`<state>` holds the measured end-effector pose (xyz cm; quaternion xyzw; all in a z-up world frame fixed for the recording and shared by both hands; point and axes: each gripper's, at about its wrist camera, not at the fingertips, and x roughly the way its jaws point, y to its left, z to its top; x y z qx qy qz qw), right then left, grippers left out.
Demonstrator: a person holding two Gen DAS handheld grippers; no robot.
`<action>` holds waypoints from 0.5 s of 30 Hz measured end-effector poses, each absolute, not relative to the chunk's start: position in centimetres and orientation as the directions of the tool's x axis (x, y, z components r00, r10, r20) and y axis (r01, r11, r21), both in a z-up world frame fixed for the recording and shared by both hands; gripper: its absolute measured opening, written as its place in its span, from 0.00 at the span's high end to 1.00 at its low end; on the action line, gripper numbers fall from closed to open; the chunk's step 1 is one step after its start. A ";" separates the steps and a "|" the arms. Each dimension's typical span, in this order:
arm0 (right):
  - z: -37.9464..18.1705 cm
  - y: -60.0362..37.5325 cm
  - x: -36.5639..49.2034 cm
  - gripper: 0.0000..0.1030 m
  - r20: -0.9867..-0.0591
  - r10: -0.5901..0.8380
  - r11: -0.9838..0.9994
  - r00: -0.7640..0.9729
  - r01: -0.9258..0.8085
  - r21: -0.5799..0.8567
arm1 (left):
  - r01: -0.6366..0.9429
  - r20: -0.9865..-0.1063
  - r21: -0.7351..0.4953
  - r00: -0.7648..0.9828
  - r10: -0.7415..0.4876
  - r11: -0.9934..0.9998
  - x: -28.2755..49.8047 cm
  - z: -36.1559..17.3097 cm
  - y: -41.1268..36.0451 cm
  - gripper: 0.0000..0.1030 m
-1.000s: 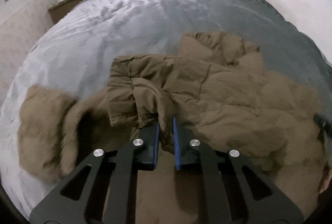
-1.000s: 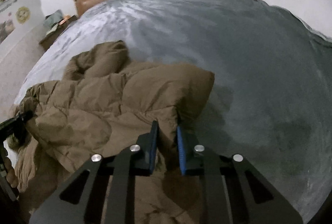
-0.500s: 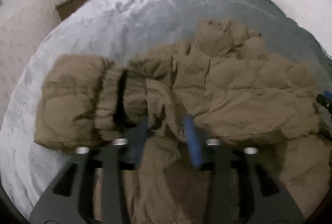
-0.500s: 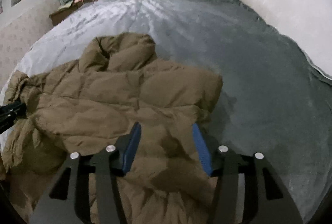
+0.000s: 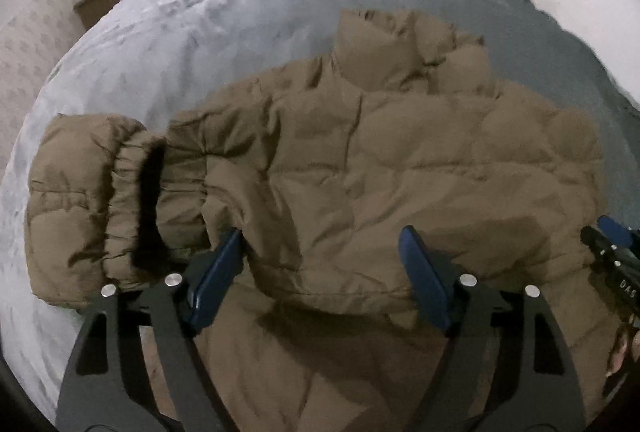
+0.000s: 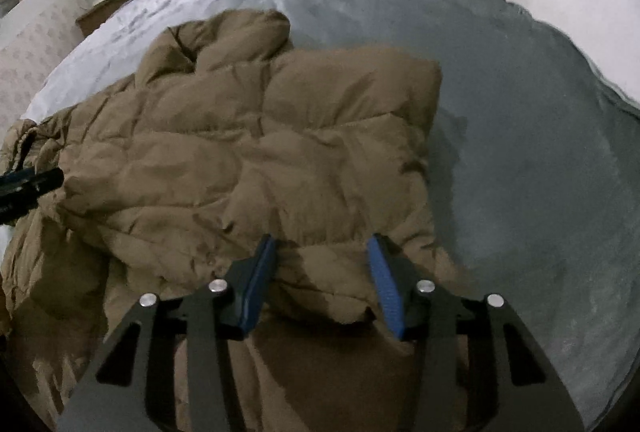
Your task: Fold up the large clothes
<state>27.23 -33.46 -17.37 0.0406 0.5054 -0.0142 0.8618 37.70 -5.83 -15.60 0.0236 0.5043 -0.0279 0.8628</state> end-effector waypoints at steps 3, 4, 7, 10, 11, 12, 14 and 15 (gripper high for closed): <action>-18.4 -33.2 27.9 0.53 -0.888 0.011 0.997 0.460 0.064 0.045 | 0.071 -0.882 0.019 0.470 -0.017 0.997 38.5 -17.0 -6.2 0.23; -18.7 -33.2 28.1 0.53 -0.892 0.011 0.997 0.453 0.065 0.045 | 0.072 -0.888 0.015 0.459 -0.020 0.997 38.6 -17.4 -6.1 0.23; -19.5 -33.0 28.7 0.53 -0.901 0.011 0.997 0.435 0.068 0.044 | 0.080 -0.896 0.021 0.443 -0.016 0.997 38.9 -18.3 -6.1 0.23; -20.0 -32.9 28.8 0.53 -0.904 0.004 0.997 0.427 0.063 0.035 | 0.083 -0.896 0.031 0.444 -0.009 0.996 38.9 -18.4 -6.2 0.23; -20.0 -32.8 28.7 0.53 -0.904 0.004 0.997 0.427 0.064 0.035 | 0.084 -0.896 0.035 0.445 -0.006 0.996 38.9 -18.3 -6.2 0.23; -20.0 -32.9 28.5 0.53 -0.903 0.005 0.997 0.430 0.063 0.036 | 0.083 -0.894 0.035 0.447 -0.006 0.996 38.8 -18.2 -6.2 0.23; -19.6 -33.1 28.1 0.52 -0.898 0.006 0.997 0.441 0.069 0.040 | 0.080 -0.892 0.029 0.453 -0.011 0.996 38.6 -17.9 -6.0 0.23; -19.3 -33.1 28.1 0.52 -0.895 0.007 0.996 0.445 0.074 0.044 | 0.077 -0.890 0.025 0.456 -0.013 0.997 38.4 -17.7 -6.0 0.22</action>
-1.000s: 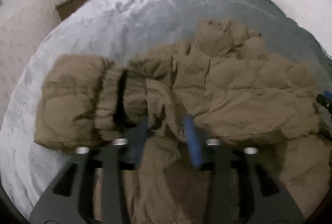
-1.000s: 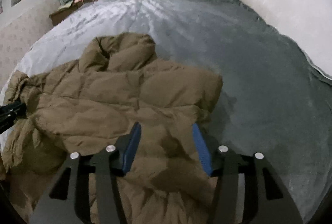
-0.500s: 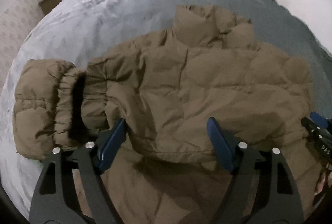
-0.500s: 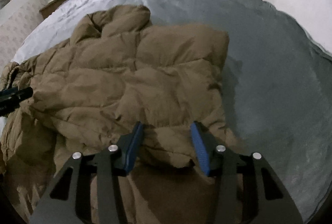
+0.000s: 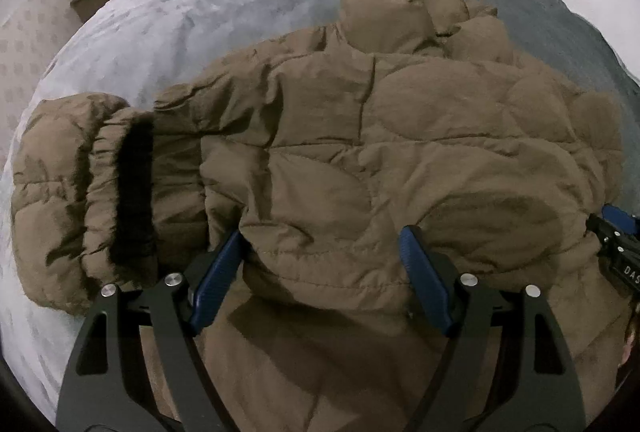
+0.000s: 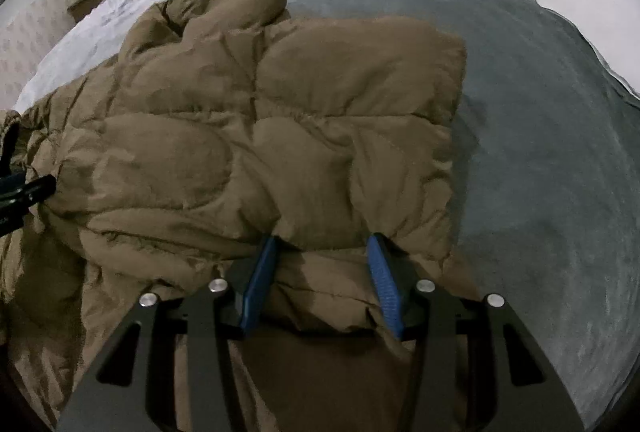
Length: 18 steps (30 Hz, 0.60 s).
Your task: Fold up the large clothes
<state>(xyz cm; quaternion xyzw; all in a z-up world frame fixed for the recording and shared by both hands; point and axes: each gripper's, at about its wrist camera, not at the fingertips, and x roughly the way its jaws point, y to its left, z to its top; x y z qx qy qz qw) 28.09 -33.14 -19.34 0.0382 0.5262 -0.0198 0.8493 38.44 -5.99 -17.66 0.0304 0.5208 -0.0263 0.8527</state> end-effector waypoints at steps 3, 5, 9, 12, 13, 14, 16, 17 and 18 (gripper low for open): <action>-18.5 -33.5 27.1 0.41 -0.883 0.013 0.991 0.469 0.112 0.074 | 0.044 -0.882 0.012 0.471 -0.010 0.999 37.5 -16.7 -5.0 0.13; -17.7 -33.5 26.0 0.31 -0.872 0.020 0.988 0.489 0.126 0.093 | 0.030 -0.870 0.008 0.492 -0.008 1.000 36.5 -15.8 -4.3 0.10; -16.2 -32.6 24.8 0.29 -0.863 0.022 0.990 0.504 0.112 0.091 | 0.038 -0.860 0.009 0.511 -0.012 0.999 34.6 -14.4 -3.1 0.10; -14.8 -31.8 23.7 0.29 -0.860 0.023 0.990 0.510 0.106 0.089 | 0.029 -0.853 0.009 0.522 -0.007 1.000 32.4 -13.3 -1.6 0.10; -14.4 -31.6 23.4 0.29 -0.859 0.025 0.990 0.511 0.106 0.092 | 0.023 -0.851 0.001 0.525 -0.011 1.000 31.6 -12.9 -0.9 0.10; -13.8 -31.2 22.8 0.29 -0.857 0.029 0.990 0.515 0.102 0.094 | 0.020 -0.849 -0.001 0.528 -0.011 1.000 31.2 -12.6 -0.4 0.10; -12.7 -30.7 22.0 0.29 -0.850 0.023 0.992 0.527 0.093 0.084 | 0.008 -0.843 -0.003 0.538 -0.007 1.000 30.0 -12.1 0.5 0.09; -12.1 -30.3 21.5 0.27 -0.846 0.014 0.994 0.533 0.086 0.071 | 0.004 -0.841 -0.005 0.541 -0.007 1.000 29.3 -11.8 1.1 0.08; -11.8 -30.0 21.2 0.25 -0.844 0.012 0.995 0.536 0.080 0.065 | -0.001 -0.839 -0.006 0.543 -0.005 1.000 28.6 -11.5 1.6 0.08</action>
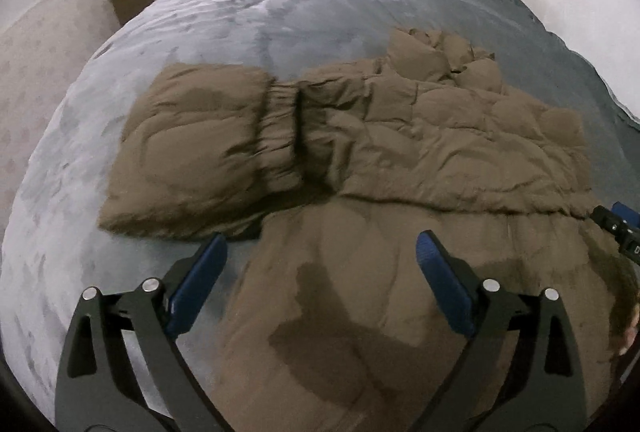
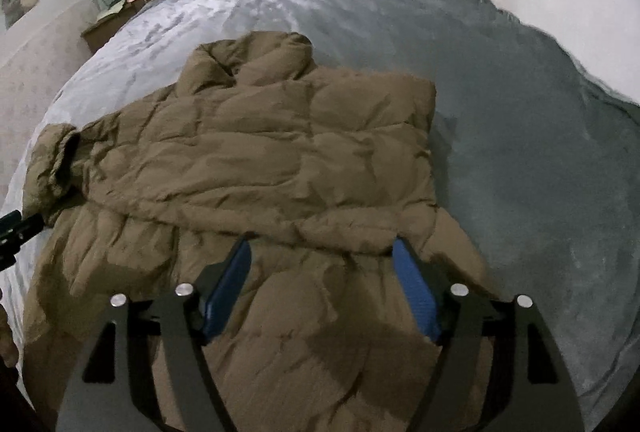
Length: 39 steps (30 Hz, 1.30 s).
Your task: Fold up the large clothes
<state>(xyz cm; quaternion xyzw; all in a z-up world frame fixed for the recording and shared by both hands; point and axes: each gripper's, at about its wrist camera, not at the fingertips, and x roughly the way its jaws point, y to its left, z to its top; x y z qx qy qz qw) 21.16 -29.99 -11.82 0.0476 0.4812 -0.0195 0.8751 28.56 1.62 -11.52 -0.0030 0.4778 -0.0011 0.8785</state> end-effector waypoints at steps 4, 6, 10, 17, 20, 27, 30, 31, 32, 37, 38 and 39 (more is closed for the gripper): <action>-10.5 -28.4 19.8 0.19 -0.833 0.006 0.999 0.554 0.026 0.024 | -0.028 -0.833 -0.001 0.553 0.014 1.000 26.1 -10.6 3.0 0.08; -10.1 -27.6 19.4 0.19 -0.831 0.008 1.000 0.557 0.004 0.012 | -0.039 -0.822 0.004 0.569 0.025 0.999 24.4 -9.8 3.7 0.08; -8.7 -26.1 18.8 0.19 -0.821 0.024 0.999 0.570 -0.050 -0.006 | -0.063 -0.812 0.009 0.582 0.044 0.998 20.8 -8.5 5.2 0.08; -5.4 -23.4 17.2 0.17 -0.775 0.004 0.983 0.632 -0.146 -0.115 | -0.065 -0.792 0.056 0.605 0.085 0.996 17.3 -7.3 5.6 0.08; -4.9 -22.7 17.7 0.17 -0.768 -0.018 0.974 0.640 -0.164 -0.159 | -0.061 -0.781 0.075 0.617 0.097 0.995 16.9 -6.8 5.6 0.07; -6.4 -21.6 20.5 0.17 -0.768 -0.003 0.976 0.640 -0.165 -0.141 | -0.069 -0.765 0.075 0.636 0.102 0.995 18.9 -6.7 7.0 0.05; -7.5 -21.5 21.7 0.17 -0.776 0.016 0.985 0.630 -0.145 -0.098 | -0.081 -0.771 0.084 0.626 0.116 0.993 21.0 -6.7 8.0 0.05; -7.7 -21.6 22.1 0.17 -0.776 0.026 0.987 0.630 -0.138 -0.078 | -0.082 -0.768 0.084 0.630 0.117 0.993 21.5 -6.5 8.3 0.05; -8.0 -21.6 22.5 0.17 -0.776 0.033 0.991 0.629 -0.124 -0.058 | -0.081 -0.766 0.086 0.632 0.118 0.993 22.0 -6.3 8.5 0.05; -8.5 -20.5 24.3 0.17 -0.769 0.105 0.993 0.631 -0.113 0.043 | -0.089 -0.756 0.078 0.643 0.117 0.993 24.9 -5.5 11.0 0.05; -8.6 -19.7 24.8 0.17 -0.765 0.102 0.993 0.636 -0.117 0.035 | -0.095 -0.755 0.081 0.644 0.123 0.992 25.4 -5.6 11.5 0.05; -8.7 -19.1 25.4 0.17 -0.762 0.105 0.992 0.639 -0.124 0.033 | -0.105 -0.756 0.084 0.641 0.132 0.991 26.1 -5.8 12.3 0.05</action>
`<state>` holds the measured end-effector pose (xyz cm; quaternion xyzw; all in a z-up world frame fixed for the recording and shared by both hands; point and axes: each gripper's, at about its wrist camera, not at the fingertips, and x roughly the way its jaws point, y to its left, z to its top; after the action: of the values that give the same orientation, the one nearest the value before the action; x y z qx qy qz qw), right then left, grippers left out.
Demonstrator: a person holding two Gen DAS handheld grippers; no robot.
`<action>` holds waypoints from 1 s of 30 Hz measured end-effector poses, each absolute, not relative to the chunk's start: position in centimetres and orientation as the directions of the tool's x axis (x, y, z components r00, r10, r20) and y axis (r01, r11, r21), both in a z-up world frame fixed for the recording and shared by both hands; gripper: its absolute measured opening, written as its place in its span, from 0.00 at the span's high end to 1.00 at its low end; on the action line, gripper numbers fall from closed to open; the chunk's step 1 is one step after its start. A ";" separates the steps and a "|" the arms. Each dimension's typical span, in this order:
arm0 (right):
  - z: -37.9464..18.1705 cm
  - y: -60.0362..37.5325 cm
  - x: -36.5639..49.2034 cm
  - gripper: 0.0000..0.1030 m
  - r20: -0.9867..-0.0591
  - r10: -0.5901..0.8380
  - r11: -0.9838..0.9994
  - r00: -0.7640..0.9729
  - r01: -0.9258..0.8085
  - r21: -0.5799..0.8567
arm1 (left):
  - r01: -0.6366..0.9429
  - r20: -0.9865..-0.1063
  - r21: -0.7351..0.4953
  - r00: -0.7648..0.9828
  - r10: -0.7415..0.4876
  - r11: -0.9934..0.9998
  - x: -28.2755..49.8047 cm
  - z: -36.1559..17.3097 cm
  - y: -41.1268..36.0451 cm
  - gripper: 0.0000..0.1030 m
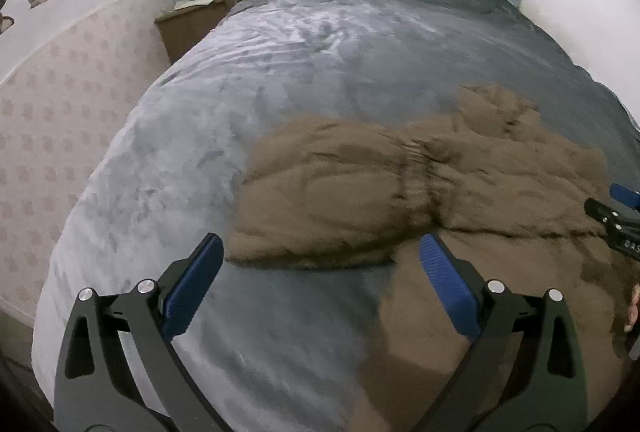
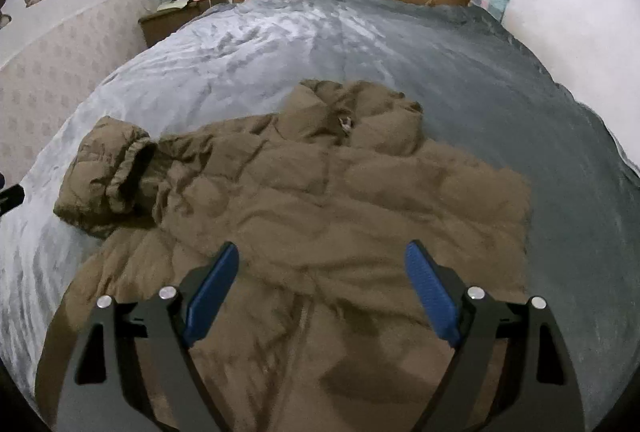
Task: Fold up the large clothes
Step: 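Grasp the sleeve cuff with the right gripper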
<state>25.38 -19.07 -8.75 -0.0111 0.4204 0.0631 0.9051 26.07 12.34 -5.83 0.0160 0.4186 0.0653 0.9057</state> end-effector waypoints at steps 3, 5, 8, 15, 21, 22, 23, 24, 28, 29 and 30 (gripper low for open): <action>-9.1 -16.8 27.0 0.17 -0.757 0.137 0.987 0.638 -0.156 0.047 | -0.132 -0.761 0.089 0.630 0.153 0.987 27.5 -7.0 14.2 0.05; -9.2 -14.5 28.0 0.17 -0.751 0.162 0.979 0.640 -0.199 0.041 | -0.149 -0.767 0.093 0.619 0.166 0.984 28.5 -8.1 15.4 0.05; -9.2 -11.1 29.0 0.17 -0.736 0.202 0.965 0.646 -0.261 0.036 | -0.158 -0.778 0.100 0.604 0.176 0.982 29.9 -10.0 16.7 0.05; -10.5 -4.5 30.9 0.17 -0.736 0.274 0.930 0.619 -0.365 0.039 | -0.183 -0.803 0.106 0.564 0.192 0.977 32.1 -13.3 19.4 0.05; -11.4 -1.2 31.1 0.24 -0.739 0.341 0.905 0.581 -0.416 0.091 | -0.186 -0.790 0.147 0.569 0.229 0.971 32.2 -13.8 21.8 0.05; -11.6 -0.9 31.1 0.27 -0.745 0.346 0.902 0.570 -0.420 0.098 | -0.183 -0.788 0.145 0.573 0.225 0.972 32.3 -13.9 22.2 0.06; -11.9 -0.6 31.2 0.30 -0.750 0.351 0.900 0.560 -0.423 0.105 | -0.167 -0.788 0.129 0.582 0.204 0.977 32.3 -13.9 22.6 0.06; -12.2 -0.3 31.2 0.30 -0.754 0.352 0.899 0.554 -0.424 0.109 | -0.158 -0.787 0.121 0.586 0.191 0.980 32.3 -13.8 22.7 0.06; -13.3 0.2 31.9 0.35 -0.774 0.377 0.892 0.509 -0.423 0.156 | -0.089 -0.803 0.078 0.584 0.115 0.993 32.9 -14.5 24.1 0.06; -13.5 0.1 32.2 0.37 -0.778 0.393 0.887 0.490 -0.424 0.181 | -0.076 -0.808 0.071 0.581 0.102 0.995 32.9 -14.6 24.3 0.06; -13.8 0.3 32.3 0.37 -0.785 0.410 0.881 0.465 -0.424 0.209 | -0.066 -0.812 0.071 0.575 0.096 0.995 32.9 -14.8 24.5 0.06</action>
<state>32.31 0.30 -13.80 -0.0079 0.4564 0.2435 0.8557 32.93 24.50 -14.77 0.0162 0.4585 0.0456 0.8874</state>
